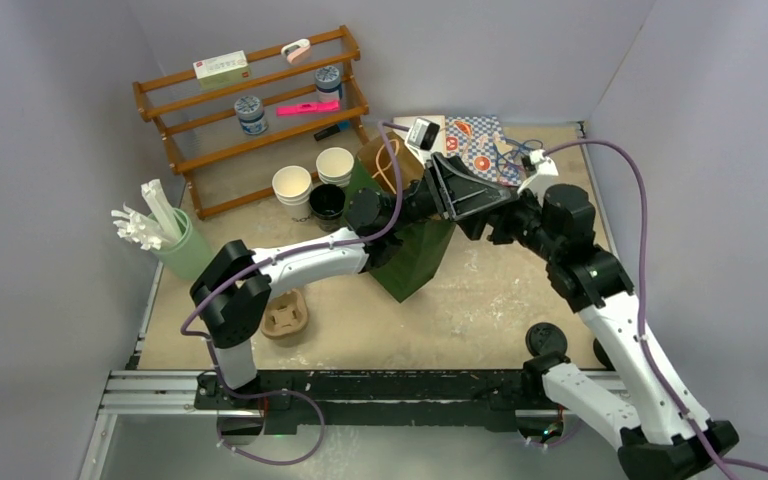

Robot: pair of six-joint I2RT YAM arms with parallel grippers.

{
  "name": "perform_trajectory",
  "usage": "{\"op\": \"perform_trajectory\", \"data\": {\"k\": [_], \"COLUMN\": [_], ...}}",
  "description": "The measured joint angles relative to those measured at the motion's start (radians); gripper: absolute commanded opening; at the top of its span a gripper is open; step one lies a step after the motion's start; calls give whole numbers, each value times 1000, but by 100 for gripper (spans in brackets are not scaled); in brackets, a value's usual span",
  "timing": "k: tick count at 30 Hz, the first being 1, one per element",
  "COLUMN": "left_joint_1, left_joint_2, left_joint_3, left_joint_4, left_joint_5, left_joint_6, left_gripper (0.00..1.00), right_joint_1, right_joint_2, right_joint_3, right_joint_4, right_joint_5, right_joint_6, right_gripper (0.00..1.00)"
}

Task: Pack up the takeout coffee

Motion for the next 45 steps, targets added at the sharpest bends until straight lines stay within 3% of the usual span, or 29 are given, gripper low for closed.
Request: {"op": "perform_trajectory", "data": {"k": [8, 23, 30, 32, 35, 39, 42, 45], "left_joint_1": [-4, -68, -97, -98, -97, -97, -97, -99], "left_joint_2": [-4, -19, -19, -19, -19, -31, -67, -118], "left_joint_3": [-2, -16, -16, -16, -16, -16, -10, 2], "left_joint_4": [10, 15, -3, -11, -38, -126, -312, -460], "left_joint_5": [-1, -16, -14, -14, -8, 0, -15, -47], "left_joint_6": [2, 3, 3, 4, 14, 62, 165, 254], "left_gripper": [46, 45, 45, 45, 46, 48, 50, 51], "right_joint_1": [-2, -2, 0, 0, 0, 1, 7, 8], "right_joint_2": [-181, -121, -73, -38, 24, 53, 43, 31], "right_joint_3": [-83, -30, -33, -24, -3, -1, 8, 15], "right_joint_4": [40, 110, 148, 127, 76, 2, -48, -88], "right_joint_5": [1, 7, -24, -26, 1, 59, 121, 183], "right_joint_6": [34, 56, 47, 32, 3, -20, -21, -22], "right_gripper": [76, 73, 62, 55, 32, 11, 1, 0]}}
